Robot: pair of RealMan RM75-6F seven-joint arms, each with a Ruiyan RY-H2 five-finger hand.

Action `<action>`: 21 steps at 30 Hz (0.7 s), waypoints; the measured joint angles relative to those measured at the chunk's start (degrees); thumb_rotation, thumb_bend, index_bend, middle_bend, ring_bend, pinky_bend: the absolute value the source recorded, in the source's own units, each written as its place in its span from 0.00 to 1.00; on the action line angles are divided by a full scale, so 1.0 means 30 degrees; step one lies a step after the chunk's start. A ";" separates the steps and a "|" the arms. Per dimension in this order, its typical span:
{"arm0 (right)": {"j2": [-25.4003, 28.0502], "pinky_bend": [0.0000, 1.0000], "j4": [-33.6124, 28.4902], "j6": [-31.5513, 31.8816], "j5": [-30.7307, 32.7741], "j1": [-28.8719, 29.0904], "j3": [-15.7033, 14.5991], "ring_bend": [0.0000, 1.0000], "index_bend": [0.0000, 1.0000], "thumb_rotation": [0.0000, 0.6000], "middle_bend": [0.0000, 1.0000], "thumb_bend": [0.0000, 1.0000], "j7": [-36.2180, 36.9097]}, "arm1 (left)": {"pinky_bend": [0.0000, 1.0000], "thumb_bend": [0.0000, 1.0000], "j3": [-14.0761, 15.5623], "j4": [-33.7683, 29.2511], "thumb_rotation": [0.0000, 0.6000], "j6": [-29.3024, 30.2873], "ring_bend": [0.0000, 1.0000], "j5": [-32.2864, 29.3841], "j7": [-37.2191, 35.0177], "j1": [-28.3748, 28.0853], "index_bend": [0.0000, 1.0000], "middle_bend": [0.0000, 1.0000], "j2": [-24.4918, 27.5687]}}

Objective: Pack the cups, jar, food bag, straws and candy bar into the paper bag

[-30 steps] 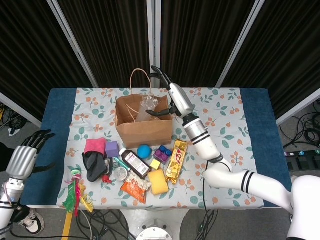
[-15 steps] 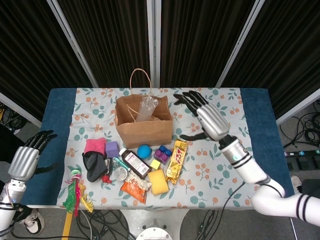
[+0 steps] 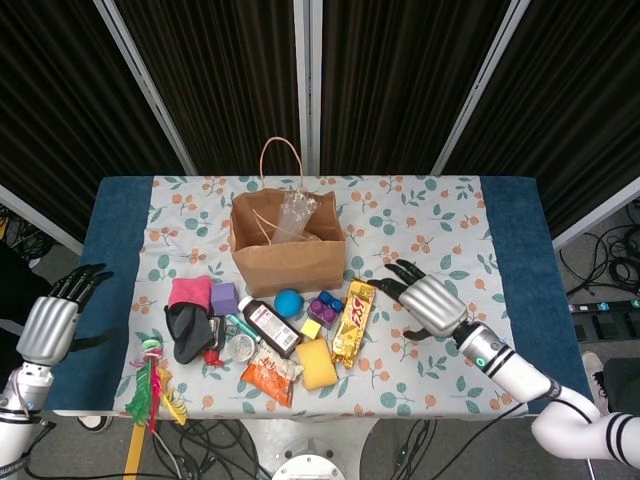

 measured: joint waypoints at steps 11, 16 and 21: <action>-0.2091 0.06 0.2005 -0.1689 -0.0784 0.1545 -0.0533 0.01 0.12 1.00 0.20 0.00 -0.2289 | 0.25 0.13 -0.0067 0.0134 1.00 0.0160 0.15 -0.0241 -0.0002 0.0290 0.23 0.25 0.0095; -0.2788 0.04 0.3027 -0.1766 -0.0424 0.1652 -0.0595 0.00 0.12 1.00 0.17 0.00 -0.2240 | 0.25 0.13 -0.0057 0.0521 1.00 0.0053 0.15 -0.0183 -0.0292 0.0226 0.23 0.25 -0.0078; -0.3831 0.04 0.4077 -0.1394 -0.0446 0.1646 -0.0725 0.00 0.10 1.00 0.15 0.00 -0.1624 | 0.25 0.13 -0.0010 0.1040 1.00 -0.0020 0.15 -0.0086 -0.0641 0.0172 0.23 0.25 -0.0295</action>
